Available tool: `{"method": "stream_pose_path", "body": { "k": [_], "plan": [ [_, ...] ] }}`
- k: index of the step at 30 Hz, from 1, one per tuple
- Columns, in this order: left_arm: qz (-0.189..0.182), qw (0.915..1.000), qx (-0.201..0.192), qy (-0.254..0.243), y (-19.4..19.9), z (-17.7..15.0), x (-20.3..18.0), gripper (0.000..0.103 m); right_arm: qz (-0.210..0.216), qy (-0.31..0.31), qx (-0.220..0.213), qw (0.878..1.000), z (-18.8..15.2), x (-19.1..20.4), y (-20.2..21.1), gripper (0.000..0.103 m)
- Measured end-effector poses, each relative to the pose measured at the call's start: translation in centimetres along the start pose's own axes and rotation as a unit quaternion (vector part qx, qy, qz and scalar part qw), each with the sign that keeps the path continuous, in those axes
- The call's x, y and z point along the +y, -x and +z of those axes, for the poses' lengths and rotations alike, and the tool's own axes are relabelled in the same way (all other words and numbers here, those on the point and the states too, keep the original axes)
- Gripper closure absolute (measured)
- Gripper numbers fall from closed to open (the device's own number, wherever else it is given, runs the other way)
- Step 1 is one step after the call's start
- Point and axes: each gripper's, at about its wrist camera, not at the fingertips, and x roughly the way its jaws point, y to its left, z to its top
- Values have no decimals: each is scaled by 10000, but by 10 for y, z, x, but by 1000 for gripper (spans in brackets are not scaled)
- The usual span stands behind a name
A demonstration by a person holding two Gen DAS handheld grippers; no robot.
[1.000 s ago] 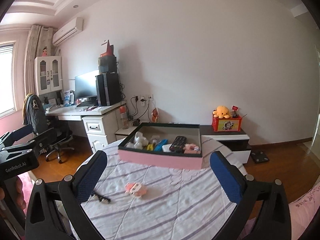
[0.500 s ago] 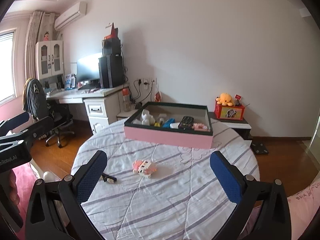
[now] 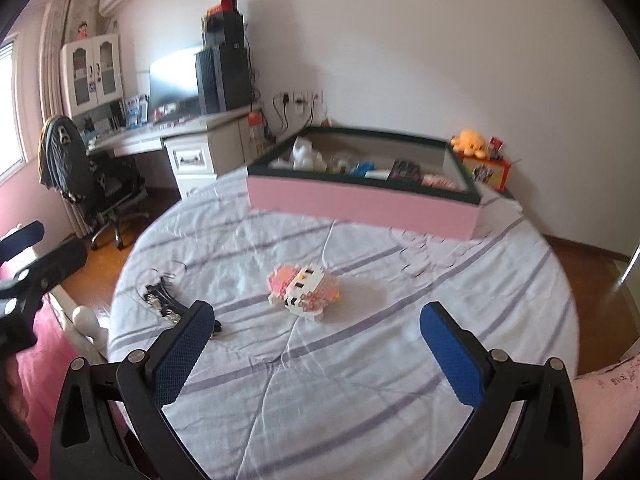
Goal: Organize rigid objects
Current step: 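Grasp the pink-and-white brick cat figure with the right gripper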
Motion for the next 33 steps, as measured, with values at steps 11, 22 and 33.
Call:
{"method": "stream_pose_path", "body": {
  "k": [11, 22, 33],
  "plan": [
    [-10, 9989, 443, -153, -31, -14, 0, 0, 146, -50, 687, 9975, 10, 9, -60, 1],
    [-131, 9976, 609, -303, -37, -19, -11, 0, 403, 68, 877, 9953, 6, -3, -65, 42],
    [-453, 9947, 915, -119, -49, -22, -40, 0, 156, -143, 803, 9965, -6, -42, -49, 42]
  ]
}}
